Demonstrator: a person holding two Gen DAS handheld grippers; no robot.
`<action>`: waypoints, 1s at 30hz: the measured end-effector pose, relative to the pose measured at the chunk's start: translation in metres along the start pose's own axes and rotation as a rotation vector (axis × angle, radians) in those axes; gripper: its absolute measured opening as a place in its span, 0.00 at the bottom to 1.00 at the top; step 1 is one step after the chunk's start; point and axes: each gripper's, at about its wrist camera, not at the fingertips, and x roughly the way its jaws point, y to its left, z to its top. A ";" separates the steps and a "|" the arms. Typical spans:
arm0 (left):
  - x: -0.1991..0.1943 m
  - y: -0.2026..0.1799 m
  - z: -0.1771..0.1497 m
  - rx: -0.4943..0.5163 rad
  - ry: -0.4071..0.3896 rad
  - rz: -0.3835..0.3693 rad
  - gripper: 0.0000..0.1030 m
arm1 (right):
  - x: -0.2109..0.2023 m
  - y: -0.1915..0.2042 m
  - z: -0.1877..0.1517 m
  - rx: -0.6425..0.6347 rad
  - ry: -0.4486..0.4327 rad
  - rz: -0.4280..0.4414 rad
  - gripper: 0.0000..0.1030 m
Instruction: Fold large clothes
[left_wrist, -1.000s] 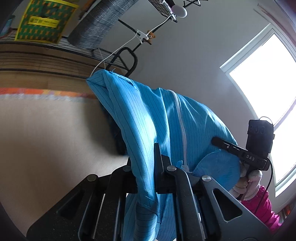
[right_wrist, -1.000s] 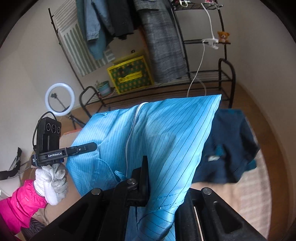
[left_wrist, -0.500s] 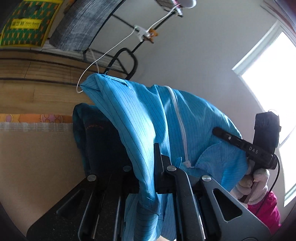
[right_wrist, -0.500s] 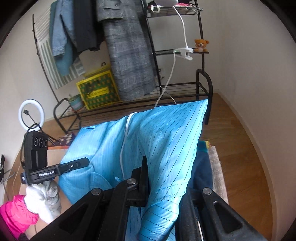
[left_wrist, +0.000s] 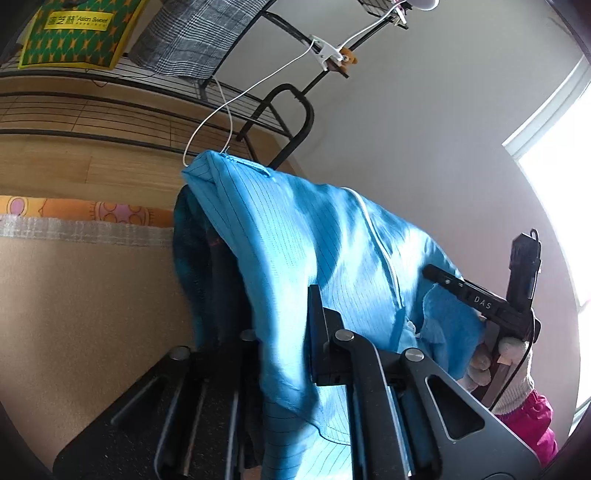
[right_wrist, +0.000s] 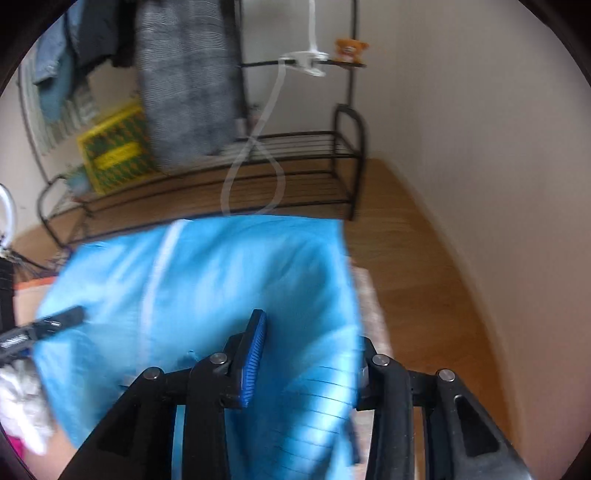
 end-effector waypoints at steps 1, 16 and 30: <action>-0.001 0.000 -0.001 -0.005 0.003 -0.002 0.12 | -0.005 -0.005 -0.003 0.031 -0.008 -0.033 0.36; -0.036 -0.013 -0.004 0.111 -0.032 0.186 0.36 | -0.035 0.025 -0.047 0.013 -0.027 0.029 0.32; -0.111 -0.071 -0.042 0.309 -0.046 0.278 0.36 | -0.110 0.018 -0.067 0.094 -0.046 -0.040 0.34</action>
